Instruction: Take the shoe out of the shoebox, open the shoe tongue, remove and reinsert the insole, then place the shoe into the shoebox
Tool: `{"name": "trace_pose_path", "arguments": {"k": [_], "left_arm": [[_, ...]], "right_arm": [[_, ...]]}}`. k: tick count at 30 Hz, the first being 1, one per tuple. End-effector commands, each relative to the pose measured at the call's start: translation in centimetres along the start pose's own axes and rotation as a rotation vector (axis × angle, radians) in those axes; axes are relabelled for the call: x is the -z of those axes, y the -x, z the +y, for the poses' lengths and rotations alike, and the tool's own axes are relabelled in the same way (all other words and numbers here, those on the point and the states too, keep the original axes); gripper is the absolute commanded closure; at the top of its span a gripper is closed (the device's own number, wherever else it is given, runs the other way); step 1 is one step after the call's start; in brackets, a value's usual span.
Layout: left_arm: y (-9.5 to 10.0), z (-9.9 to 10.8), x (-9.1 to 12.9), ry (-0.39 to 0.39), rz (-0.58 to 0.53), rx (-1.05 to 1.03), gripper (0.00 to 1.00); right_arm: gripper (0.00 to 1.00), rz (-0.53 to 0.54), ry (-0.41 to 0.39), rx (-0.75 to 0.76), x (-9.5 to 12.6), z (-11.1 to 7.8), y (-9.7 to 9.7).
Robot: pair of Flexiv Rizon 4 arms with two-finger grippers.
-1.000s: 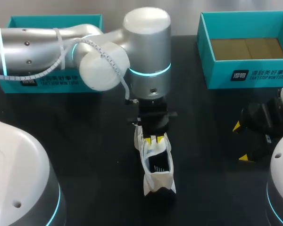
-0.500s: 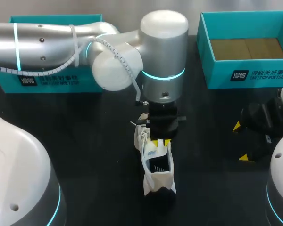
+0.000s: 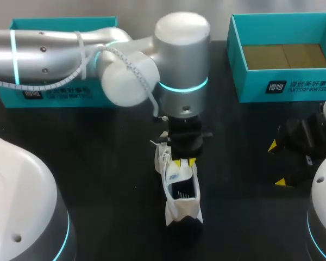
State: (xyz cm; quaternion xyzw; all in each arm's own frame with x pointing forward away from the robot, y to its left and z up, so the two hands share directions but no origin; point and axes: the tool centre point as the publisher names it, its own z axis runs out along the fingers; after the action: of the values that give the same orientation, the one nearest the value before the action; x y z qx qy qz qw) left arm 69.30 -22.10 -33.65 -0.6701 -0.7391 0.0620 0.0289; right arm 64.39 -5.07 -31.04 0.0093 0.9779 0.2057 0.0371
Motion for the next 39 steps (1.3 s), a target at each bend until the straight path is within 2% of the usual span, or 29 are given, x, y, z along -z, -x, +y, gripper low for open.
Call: {"name": "trace_pose_path", "arguments": {"k": [1, 7, 16, 23, 27, 33, 39], "left_arm": [[-1.4, 0.7, 0.9, 0.01, -0.012, 0.02, 0.73], [-0.2, 1.9, -1.7, -0.023, 0.042, 0.035, 0.74], [0.9, -0.2, -3.8, -0.033, 0.093, -0.021, 0.73], [-0.7, -0.6, -0.3, -0.012, 0.022, -0.036, 0.72], [-1.1, -1.0, 0.6, -0.002, 0.003, -0.04, 0.72], [-1.7, -1.9, 0.0, -0.024, -0.001, -0.052, 0.71], [-1.3, -3.1, -2.5, -0.043, 0.006, -0.08, 0.71]], "right_arm": [[0.0, -0.002, -0.004, 0.0, 0.0, 0.1, -0.1], [0.0, -0.002, -0.004, 0.0, 0.0, 0.1, -0.1], [0.0, -0.002, -0.004, 0.0, 0.0, 0.1, -0.1], [0.0, -0.002, -0.004, 0.0, 0.0, 0.1, -0.1], [0.0, -0.002, -0.004, 0.0, 0.0, 0.1, -0.1], [0.0, -0.002, -0.004, 0.0, 0.0, 0.1, -0.1], [0.0, -0.002, -0.004, 0.0, 0.0, 0.1, -0.1]]}}
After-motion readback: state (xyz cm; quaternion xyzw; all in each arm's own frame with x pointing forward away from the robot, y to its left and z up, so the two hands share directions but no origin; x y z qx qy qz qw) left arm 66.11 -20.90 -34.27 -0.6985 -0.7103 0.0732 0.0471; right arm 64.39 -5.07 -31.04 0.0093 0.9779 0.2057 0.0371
